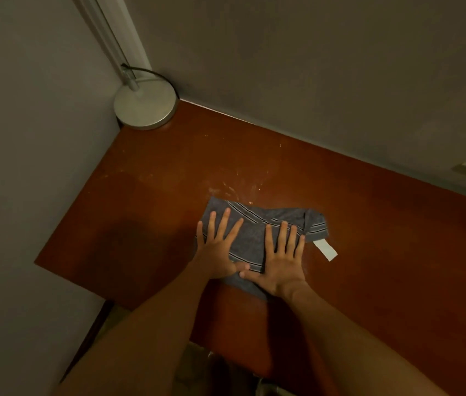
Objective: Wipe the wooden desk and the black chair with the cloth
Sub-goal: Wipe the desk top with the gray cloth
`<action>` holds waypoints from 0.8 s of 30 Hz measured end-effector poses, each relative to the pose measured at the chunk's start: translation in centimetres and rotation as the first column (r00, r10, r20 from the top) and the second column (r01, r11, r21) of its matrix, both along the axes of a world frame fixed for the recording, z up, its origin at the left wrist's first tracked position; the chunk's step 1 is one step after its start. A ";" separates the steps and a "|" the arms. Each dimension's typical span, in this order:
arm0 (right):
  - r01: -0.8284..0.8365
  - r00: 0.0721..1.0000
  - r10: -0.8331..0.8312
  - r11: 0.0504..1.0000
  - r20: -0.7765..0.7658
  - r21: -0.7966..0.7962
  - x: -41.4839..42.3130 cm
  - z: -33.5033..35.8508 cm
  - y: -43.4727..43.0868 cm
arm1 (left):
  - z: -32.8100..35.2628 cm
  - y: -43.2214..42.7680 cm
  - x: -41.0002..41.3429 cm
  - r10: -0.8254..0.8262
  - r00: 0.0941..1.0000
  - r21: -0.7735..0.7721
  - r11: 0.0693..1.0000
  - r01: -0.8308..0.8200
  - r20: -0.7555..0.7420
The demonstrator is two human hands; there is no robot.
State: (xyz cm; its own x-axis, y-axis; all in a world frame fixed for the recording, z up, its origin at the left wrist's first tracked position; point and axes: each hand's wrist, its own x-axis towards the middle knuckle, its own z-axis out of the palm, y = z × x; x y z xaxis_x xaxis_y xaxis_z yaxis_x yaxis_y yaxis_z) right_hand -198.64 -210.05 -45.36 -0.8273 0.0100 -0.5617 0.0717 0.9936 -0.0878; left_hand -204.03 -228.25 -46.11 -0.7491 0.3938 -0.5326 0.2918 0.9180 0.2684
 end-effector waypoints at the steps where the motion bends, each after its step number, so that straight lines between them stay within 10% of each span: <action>1: 0.002 1.000 -0.002 1.000 -0.004 -0.001 -1.2 -0.2 0.0 | -0.1 0.0 -1.3 -0.003 1.000 -0.002 1.000 0.003 0.000; 24: 0.143 0.982 -0.137 0.989 -0.131 0.040 -24.9 -1.9 1.9 | -1.1 4.7 -28.5 -0.093 0.995 -0.088 0.992 0.088 -0.047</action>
State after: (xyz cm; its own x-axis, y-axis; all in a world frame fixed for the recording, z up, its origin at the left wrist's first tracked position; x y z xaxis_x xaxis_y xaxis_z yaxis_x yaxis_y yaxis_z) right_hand -223.58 -208.12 -47.24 -0.8804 0.1556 -0.4480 0.2018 0.9778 -0.0570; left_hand -232.56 -223.58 -47.17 -0.7393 0.4156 -0.5298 0.3861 0.9063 0.1721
